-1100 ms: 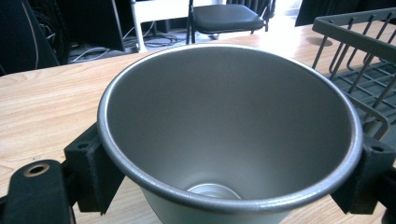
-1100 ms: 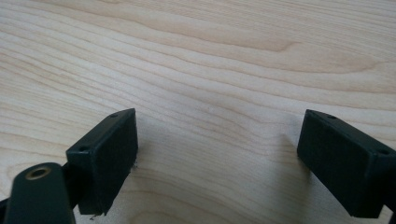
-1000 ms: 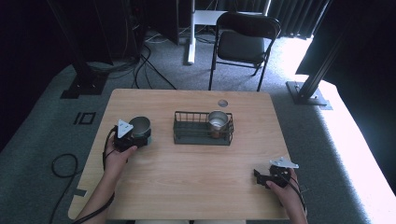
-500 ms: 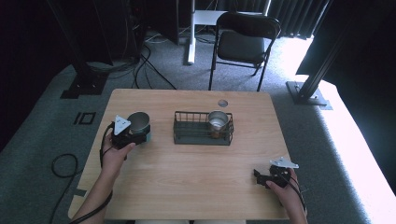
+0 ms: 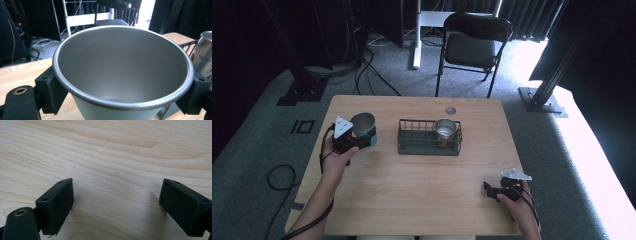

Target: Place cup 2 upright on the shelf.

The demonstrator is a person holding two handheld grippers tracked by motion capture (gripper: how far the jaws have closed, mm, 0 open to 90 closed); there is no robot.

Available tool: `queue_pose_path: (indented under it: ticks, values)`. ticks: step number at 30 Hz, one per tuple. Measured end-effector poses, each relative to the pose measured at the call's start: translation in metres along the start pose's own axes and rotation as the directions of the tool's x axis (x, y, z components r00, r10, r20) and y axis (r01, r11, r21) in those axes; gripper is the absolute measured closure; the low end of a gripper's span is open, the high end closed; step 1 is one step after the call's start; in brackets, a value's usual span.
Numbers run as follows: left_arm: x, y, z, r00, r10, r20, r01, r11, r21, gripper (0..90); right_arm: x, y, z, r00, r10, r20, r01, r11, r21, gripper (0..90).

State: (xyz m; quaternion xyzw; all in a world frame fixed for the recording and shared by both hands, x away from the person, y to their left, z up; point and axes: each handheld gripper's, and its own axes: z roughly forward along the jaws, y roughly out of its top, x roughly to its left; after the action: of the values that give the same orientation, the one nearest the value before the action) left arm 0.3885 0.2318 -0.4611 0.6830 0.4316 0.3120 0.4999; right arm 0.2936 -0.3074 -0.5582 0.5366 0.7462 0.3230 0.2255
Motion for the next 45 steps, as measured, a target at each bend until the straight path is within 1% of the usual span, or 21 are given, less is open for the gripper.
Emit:
queue_pose_path:
  ticks: [1, 2, 5, 9, 12, 15, 17, 18, 23, 26, 30, 34, 38, 40, 41, 42, 45]
  values:
    - [-0.003, 0.004, 0.0, 0.9998, 0.019, 0.004, -0.019, 0.9998, 0.001, 14.2, 0.0, 0.0, 0.0, 1.0, 0.001, 0.0, -0.001, 1.0, 0.0, 12.0]
    - [-0.005, 0.006, 0.001, 0.9999, 0.015, 0.002, -0.015, 0.9999, -0.004, 14.2, 0.0, 0.0, 0.0, 1.0, 0.0, 0.0, 0.0, 1.0, 0.0, 12.0]
    - [-0.008, 0.011, 0.002, 0.9999, 0.008, 0.015, -0.007, 0.9999, -0.011, 14.2, 0.0, 0.0, 0.0, 1.0, 0.0, 0.0, 0.0, 1.0, 0.0, 12.0]
    - [-0.013, 0.018, 0.005, 0.9995, 0.02, 0.026, -0.019, 0.9997, -0.014, 14.2, 0.0, 0.0, 0.0, 1.0, 0.0, 0.0, 0.0, 1.0, 0.0, 12.0]
    - [-0.017, 0.023, 0.007, 0.9993, 0.011, 0.036, -0.01, 0.9997, -0.024, 14.2, 0.0, 0.0, 0.0, 1.0, 0.0, 0.0, 0.0, 1.0, 0.0, 12.0]
    - [-0.021, 0.028, 0.01, 0.9989, 0.021, 0.041, -0.02, 0.9995, -0.023, 14.2, 0.0, 0.0, 0.0, 1.0, 0.0, 0.0, 0.0, 1.0, 0.0, 12.0]
    - [-0.023, 0.032, 0.012, 0.9986, 0.018, 0.049, -0.017, 0.9995, -0.026, 14.2, 0.0, 0.0, 0.0, 1.0, 0.0, 0.0, 0.0, 1.0, 0.0, 12.0]
    - [-0.024, 0.035, 0.013, 0.9983, 0.026, 0.052, -0.025, 0.9993, -0.027, 14.2, 0.0, 0.0, 0.0, 1.0, 0.0, 0.0, 0.0, 1.0, 0.0, 12.0]
    - [-0.033, 0.045, 0.017, 0.997, 0.041, 0.065, -0.038, 0.9986, -0.037, 14.2, 0.0, 0.0, 0.0, 1.0, 0.0, 0.0, 0.0, 1.0, 0.0, 12.0]
    - [-0.038, 0.05, 0.019, 0.9958, 0.039, 0.083, -0.036, 0.9985, -0.041, 14.2, 0.0, 0.0, 0.0, 1.0, 0.0, 0.0, 0.0, 1.0, 0.0, 12.0]
    - [-0.048, 0.059, 0.023, 0.9935, 0.048, 0.104, -0.043, 0.9979, -0.048, 14.2, 0.0, 0.0, 0.0, 1.0, 0.0, 0.0, 0.0, 1.0, 0.0, 12.0]
    - [-0.057, 0.068, 0.027, 0.9919, 0.054, 0.115, -0.047, 0.9973, -0.056, 14.2, 0.0, 0.0, 0.0, 1.0, 0.0, 0.0, 0.0, 1.0, 0.0, 12.0]
    - [-0.066, 0.075, 0.032, 0.9888, 0.057, 0.138, -0.049, 0.9968, -0.063, 14.2, 0.0, 0.0, 0.0, 1.0, 0.0, 0.0, 0.0, 1.0, 0.0, 12.0]
    - [-0.071, 0.078, 0.035, 0.9876, 0.062, 0.144, -0.054, 0.9967, -0.061, 14.2, 0.0, 0.0, 0.0, 1.0, 0.0, 0.0, 0.0, 1.0, 0.0, 12.0]
    - [-0.071, 0.078, 0.035, 0.9876, 0.062, 0.144, -0.054, 0.9967, -0.061, 14.2, 0.0, 0.0, 0.0, 1.0, 0.0, 0.0, 0.0, 1.0, 0.0, 12.0]
    - [-0.076, 0.08, 0.038, 0.9862, 0.073, 0.148, -0.065, 0.9961, -0.06, 14.2, 0.0, 0.0, 0.0, 1.0, 0.0, 0.0, 0.0, 1.0, 0.0, 12.0]
    - [-0.081, 0.082, 0.041, 0.9848, 0.073, 0.158, -0.064, 0.9961, -0.06, 14.2, 0.0, 0.0, 0.0, 1.0, 0.0, 0.0, 0.0, 1.0, 0.0, 12.0]
